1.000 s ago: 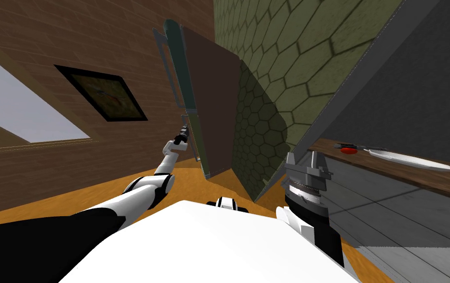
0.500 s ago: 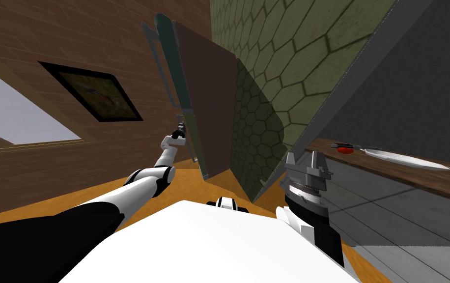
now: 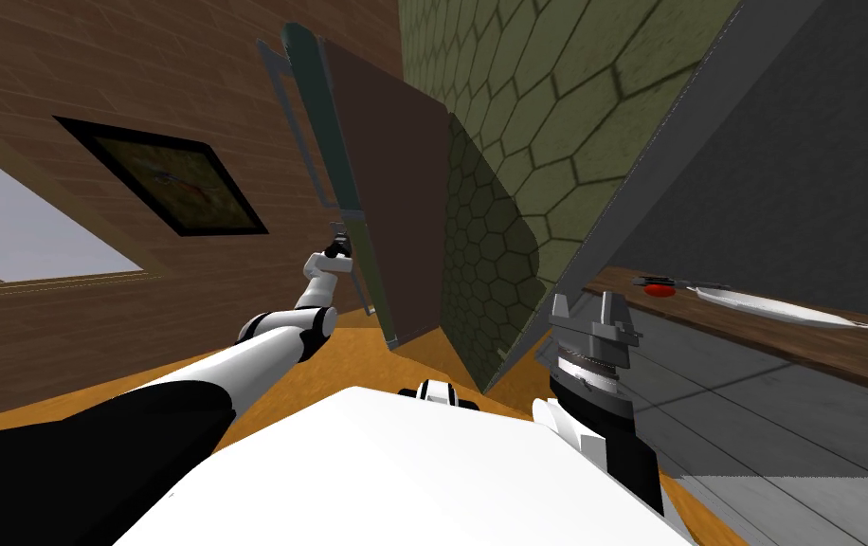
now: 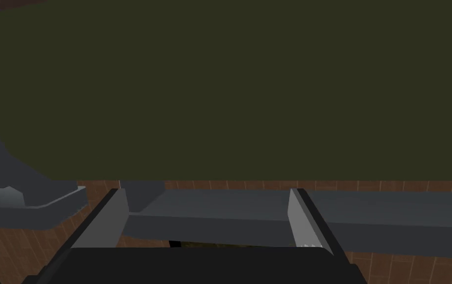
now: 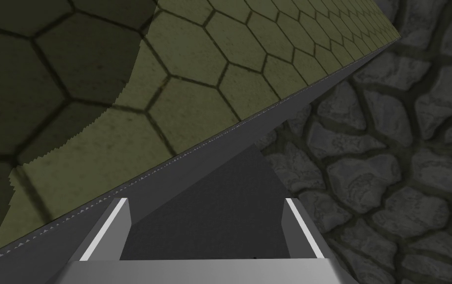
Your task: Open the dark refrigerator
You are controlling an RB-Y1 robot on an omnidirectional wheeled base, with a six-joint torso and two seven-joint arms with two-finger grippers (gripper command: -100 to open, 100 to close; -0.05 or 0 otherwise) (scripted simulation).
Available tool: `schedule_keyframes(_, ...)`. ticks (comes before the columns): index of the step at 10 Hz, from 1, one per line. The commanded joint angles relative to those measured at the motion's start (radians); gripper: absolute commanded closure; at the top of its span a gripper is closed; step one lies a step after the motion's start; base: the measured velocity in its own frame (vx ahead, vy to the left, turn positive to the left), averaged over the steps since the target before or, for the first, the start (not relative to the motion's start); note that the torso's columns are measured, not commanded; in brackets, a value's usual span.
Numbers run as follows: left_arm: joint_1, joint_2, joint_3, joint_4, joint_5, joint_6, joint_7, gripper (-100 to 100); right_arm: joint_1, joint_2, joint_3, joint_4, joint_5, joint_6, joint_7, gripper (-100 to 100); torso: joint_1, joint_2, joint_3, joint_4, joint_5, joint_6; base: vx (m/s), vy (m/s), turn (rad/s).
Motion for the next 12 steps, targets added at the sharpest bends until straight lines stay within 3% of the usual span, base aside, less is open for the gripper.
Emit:
schedule_keyframes(1,-0.055,0.042,0.013,0.049,-0.001,0.046,0.014,-100,0.000,0.000,0.000,0.000,0.000,0.000,0.000,0,-0.002,-0.002,-0.001,-0.001,0.000,-0.001,0.030,-0.052,0.008)
schedule_keyframes(2,-0.089,0.064,0.023,0.086,-0.006,0.068,0.022,-100,0.000,0.000,0.000,0.000,0.000,0.000,0.000,0,-0.001,-0.004,-0.002,-0.002,0.000,0.001,0.023,-0.052,-0.007)
schedule_keyframes(8,-0.174,0.122,0.046,0.173,-0.020,0.120,0.040,-100,0.000,0.000,0.000,0.000,0.000,0.000,0.000,0,-0.004,-0.009,-0.007,-0.003,-0.003,0.006,0.023,-0.031,-0.015)
schedule_keyframes(12,-0.238,0.171,0.065,0.235,-0.030,0.160,0.055,-100,0.000,0.000,0.000,0.000,0.000,0.000,0.000,0,-0.003,0.004,0.004,-0.001,0.001,-0.001,0.040,-0.037,-0.023)
